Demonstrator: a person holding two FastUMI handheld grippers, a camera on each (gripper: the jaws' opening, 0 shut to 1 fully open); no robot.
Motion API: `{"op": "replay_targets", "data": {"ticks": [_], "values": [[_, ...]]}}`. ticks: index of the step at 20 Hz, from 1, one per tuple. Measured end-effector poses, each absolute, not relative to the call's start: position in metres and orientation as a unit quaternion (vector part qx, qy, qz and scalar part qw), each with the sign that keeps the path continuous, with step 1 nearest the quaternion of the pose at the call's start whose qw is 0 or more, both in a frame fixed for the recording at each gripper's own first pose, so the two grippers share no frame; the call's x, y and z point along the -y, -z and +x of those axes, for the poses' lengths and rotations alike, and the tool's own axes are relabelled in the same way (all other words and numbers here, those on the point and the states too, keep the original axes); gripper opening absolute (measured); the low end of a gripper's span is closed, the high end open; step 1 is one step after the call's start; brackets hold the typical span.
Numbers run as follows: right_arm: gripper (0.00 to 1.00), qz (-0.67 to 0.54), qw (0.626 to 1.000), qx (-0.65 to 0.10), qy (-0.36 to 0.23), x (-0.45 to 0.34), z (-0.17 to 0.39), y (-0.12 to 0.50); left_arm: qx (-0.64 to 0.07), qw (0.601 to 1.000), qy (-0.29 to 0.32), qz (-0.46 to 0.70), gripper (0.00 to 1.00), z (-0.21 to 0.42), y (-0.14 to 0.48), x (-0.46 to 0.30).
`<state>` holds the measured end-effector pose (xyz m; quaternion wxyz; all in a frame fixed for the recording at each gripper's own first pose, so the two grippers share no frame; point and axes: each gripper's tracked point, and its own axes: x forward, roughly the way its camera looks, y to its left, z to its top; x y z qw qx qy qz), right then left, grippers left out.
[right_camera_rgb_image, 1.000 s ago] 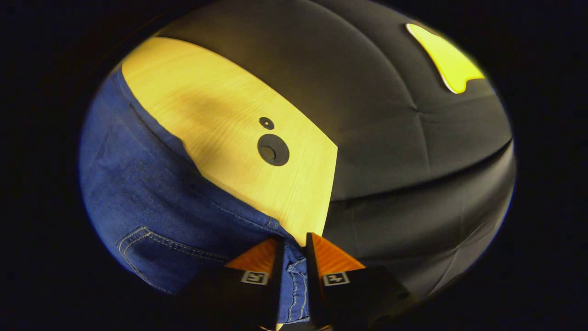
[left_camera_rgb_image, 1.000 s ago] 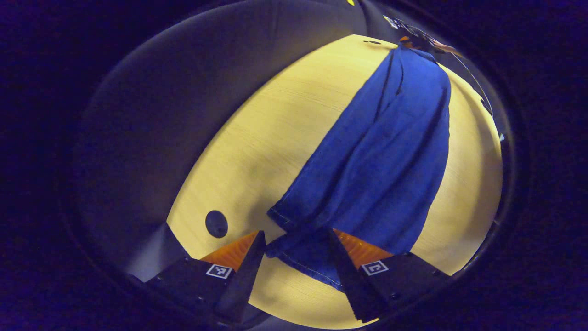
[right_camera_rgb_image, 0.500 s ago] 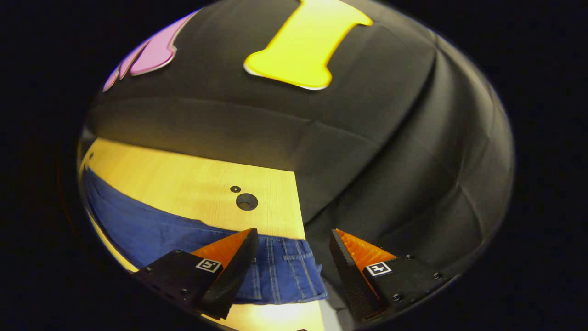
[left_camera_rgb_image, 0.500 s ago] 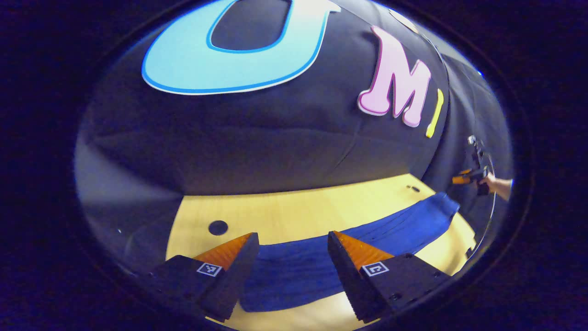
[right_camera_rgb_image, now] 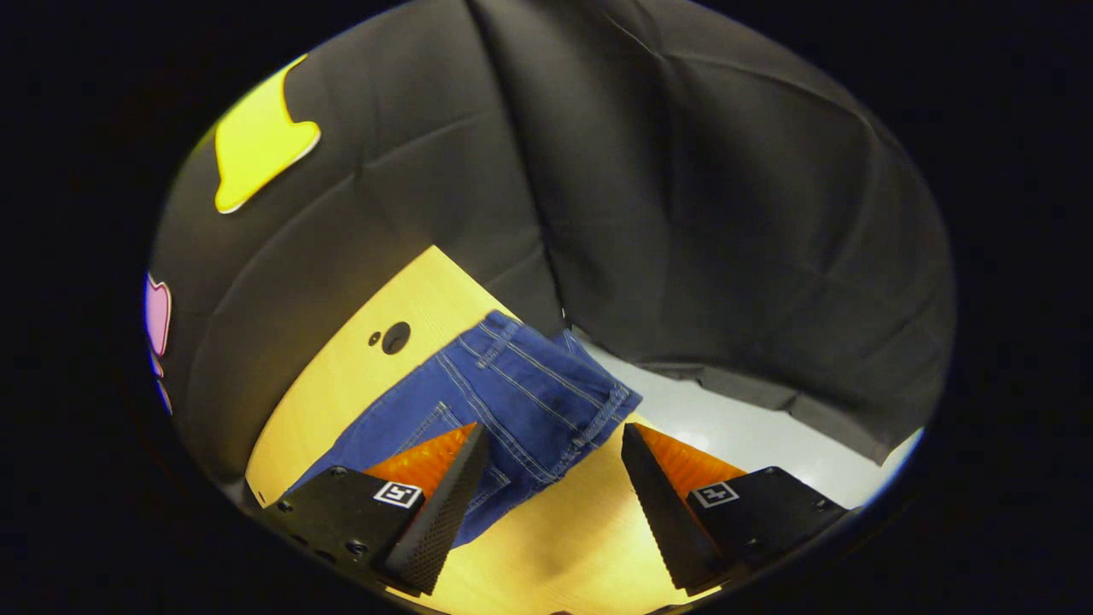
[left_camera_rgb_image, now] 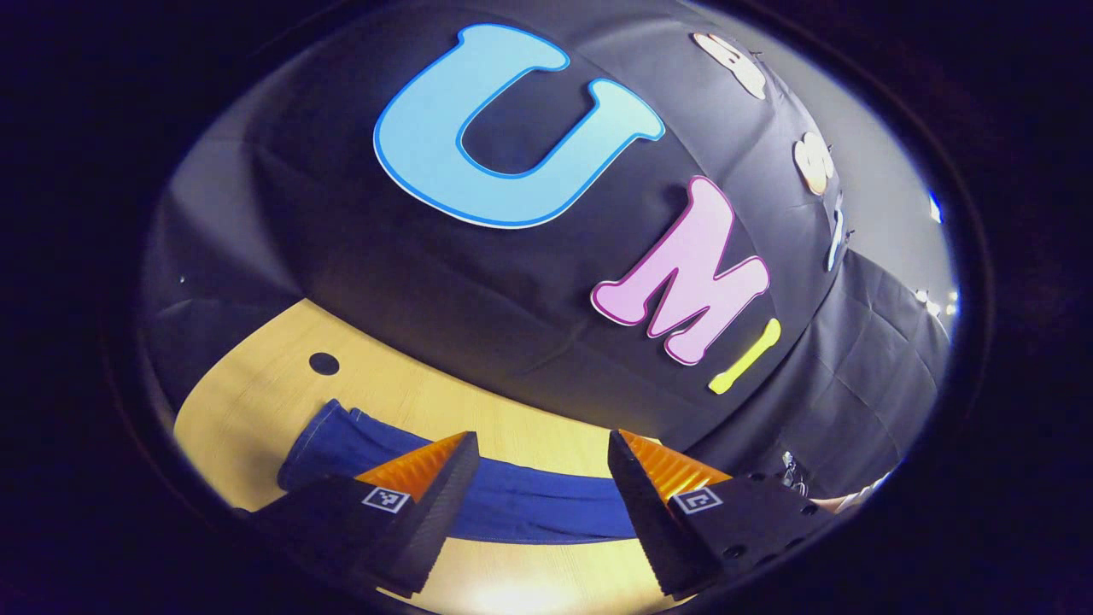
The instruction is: Grasp the waist and the cuffs of the jeans and fold them to make the two legs overlap; first hold the waist and fold one-third of the jeans toward the cuffs, then hold the cuffs and fold the remaining one-third in the same direction to finish folding.
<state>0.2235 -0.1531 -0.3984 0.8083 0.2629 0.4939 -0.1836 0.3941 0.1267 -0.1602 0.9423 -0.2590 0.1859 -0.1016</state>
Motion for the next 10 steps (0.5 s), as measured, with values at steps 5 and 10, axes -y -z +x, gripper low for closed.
{"op": "replay_targets", "data": {"ticks": [5, 10], "values": [[0.98, 0.299, 0.787, -0.489, 0.228, 0.164, 0.223, 0.423, -0.183, 0.957, 0.091, -0.207, 0.96, 0.361, 0.143, -0.11], [0.89, 0.327, 0.788, -0.463, 0.241, 0.171, 0.236, 0.443, -0.197, 0.971, 0.073, -0.116, 0.96, 0.352, 0.145, -0.083]]}}
